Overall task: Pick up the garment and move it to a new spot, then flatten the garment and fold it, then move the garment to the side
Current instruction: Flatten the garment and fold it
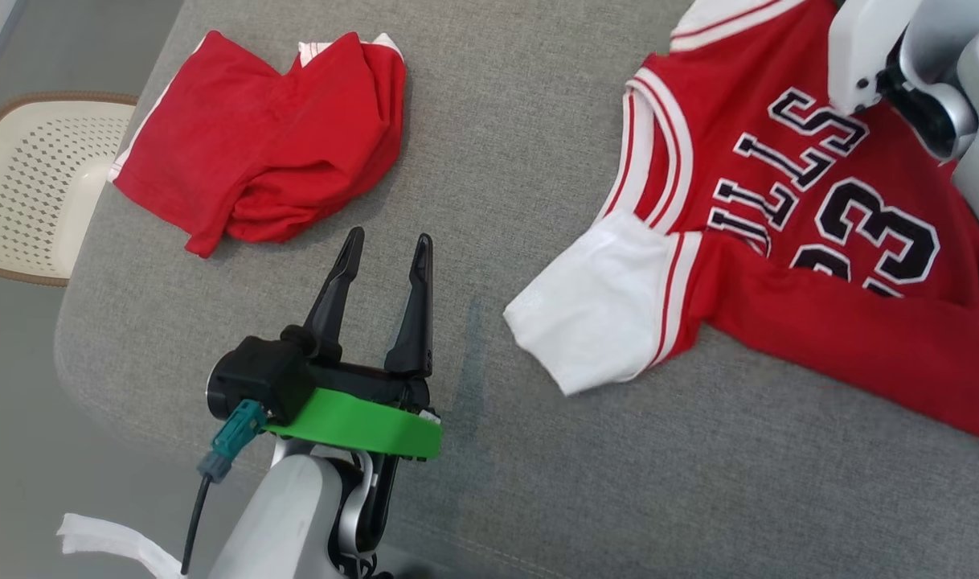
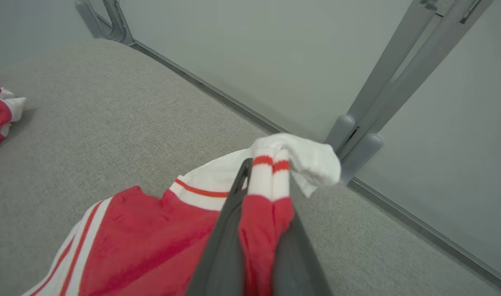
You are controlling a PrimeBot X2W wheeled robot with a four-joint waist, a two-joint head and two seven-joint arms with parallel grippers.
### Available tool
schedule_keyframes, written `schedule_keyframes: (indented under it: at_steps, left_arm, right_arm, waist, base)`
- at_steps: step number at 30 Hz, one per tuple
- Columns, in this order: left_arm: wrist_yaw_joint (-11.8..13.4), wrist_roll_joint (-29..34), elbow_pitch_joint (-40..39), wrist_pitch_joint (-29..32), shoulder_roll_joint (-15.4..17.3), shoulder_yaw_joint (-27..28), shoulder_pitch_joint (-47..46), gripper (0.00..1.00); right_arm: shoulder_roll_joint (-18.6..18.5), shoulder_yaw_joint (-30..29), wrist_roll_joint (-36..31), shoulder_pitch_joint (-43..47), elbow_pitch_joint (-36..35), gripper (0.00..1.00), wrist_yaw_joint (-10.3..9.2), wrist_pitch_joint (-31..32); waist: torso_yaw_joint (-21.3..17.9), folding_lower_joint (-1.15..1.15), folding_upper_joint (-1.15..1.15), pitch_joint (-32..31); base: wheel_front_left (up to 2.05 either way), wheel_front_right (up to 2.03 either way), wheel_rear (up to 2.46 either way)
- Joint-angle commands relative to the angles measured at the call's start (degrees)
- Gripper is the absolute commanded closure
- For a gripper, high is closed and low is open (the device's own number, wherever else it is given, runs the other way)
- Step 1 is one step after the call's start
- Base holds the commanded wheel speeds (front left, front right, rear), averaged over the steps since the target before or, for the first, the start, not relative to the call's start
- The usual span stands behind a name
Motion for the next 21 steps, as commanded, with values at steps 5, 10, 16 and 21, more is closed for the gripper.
schedule_keyframes:
  at_steps: [5,10,16,21]
  left_arm:
    - [0.47,-0.51,-0.27,-0.03,0.1,0.3,-1.12,0.0]
    - [0.71,0.31,-0.34,-0.03,0.11,1.48,-1.24,0.0]
    - [-0.11,2.09,0.25,-0.03,0.13,4.05,-0.22,0.0]
    - [-0.81,3.55,0.94,-0.03,0.11,6.77,1.21,0.0]
  right_arm:
    - [2.11,-1.95,-5.5,-4.02,9.48,0.0,-0.02,-8.83]
    - [4.94,-2.43,-5.56,-2.75,14.27,0.0,-0.03,-12.68]
    - [7.66,-2.93,-2.57,2.32,13.42,0.0,-0.01,-21.03]
    - [7.95,-3.78,1.1,9.02,8.04,0.0,-0.03,-24.49]
  waist:
    - [-0.08,0.0,0.0,0.42]
    - [-1.85,0.0,0.0,-0.51]
    - [-5.64,0.0,0.0,-4.1]
    - [-10.09,0.0,0.0,-7.79]
  base:
    - [0.0,0.0,0.0]
    - [0.0,0.0,0.0]
    - [0.0,0.0,0.0]
    - [0.0,0.0,0.0]
